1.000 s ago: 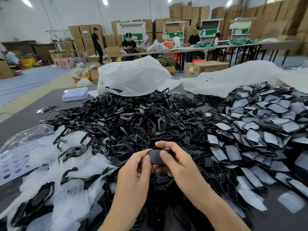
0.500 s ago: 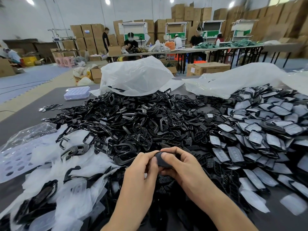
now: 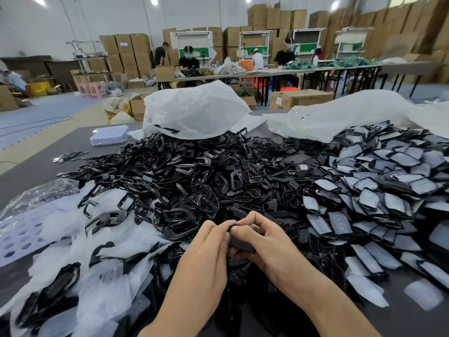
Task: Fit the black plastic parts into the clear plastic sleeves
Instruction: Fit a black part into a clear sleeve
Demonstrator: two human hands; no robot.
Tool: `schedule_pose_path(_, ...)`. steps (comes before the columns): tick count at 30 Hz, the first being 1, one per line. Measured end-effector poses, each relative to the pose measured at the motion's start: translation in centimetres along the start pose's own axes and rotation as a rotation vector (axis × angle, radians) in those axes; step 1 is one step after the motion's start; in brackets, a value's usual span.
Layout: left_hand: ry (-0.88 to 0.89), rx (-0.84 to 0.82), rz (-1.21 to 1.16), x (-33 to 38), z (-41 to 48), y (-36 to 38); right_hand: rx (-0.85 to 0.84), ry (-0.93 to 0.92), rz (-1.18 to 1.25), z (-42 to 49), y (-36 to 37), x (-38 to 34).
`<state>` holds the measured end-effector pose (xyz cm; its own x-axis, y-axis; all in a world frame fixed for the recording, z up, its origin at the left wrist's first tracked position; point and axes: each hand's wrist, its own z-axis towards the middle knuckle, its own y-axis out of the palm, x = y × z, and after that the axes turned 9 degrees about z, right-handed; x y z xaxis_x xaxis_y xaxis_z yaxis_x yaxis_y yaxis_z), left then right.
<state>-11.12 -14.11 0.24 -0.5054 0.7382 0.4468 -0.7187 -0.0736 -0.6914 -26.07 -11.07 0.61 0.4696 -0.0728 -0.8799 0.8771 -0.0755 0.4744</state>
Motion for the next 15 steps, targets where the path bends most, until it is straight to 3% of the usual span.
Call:
schedule_pose_path(3,-0.012,0.029,-0.020,0.3,-0.1,-0.4,0.025,-0.026,0.052,0.0,0.2,-0.3)
schedule_pose_path(10,0.153,0.017,0.229,0.3,0.0,-0.8,0.188,-0.131,0.032,0.1,0.0,-0.5)
schedule_pose_path(15,0.239,-0.024,0.171,1.1,-0.5,0.0,0.235,-0.165,0.032,0.1,-0.2,-0.5)
